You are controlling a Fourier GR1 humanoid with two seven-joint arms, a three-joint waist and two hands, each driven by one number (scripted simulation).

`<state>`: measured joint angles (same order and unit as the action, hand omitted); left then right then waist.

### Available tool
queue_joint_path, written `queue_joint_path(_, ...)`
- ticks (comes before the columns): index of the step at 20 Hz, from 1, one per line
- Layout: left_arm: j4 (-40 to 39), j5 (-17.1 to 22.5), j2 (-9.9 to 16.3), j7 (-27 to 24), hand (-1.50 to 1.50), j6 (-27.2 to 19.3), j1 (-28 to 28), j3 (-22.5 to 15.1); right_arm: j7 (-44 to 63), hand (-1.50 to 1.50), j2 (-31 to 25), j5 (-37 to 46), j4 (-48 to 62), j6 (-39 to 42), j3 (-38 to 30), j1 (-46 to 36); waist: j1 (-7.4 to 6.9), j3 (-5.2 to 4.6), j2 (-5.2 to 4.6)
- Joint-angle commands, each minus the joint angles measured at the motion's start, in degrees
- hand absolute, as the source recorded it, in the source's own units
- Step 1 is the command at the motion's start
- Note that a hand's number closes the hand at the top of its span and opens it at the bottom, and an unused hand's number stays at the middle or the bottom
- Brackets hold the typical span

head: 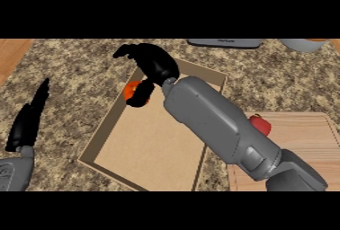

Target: Pick the squash from the cutting board and place it in the cardboard box

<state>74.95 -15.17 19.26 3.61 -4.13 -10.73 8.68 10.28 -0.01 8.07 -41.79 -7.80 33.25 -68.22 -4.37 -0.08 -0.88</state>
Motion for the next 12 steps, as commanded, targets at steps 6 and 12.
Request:
queue_joint_path(6,-0.9,-0.1,0.2,-0.3,0.0,0.8,-0.9,0.2,-8.2,-1.5,0.0,-11.7,1.9,-8.6,3.7,-2.9,0.27,0.01,-0.05)
queue_joint_path(12,0.2,0.5,-0.2,0.8,0.0,0.7,0.8,1.0,-17.1,-1.5,0.0,-17.6,3.6,-12.7,-4.7,-1.1,1.78,0.07,0.18)
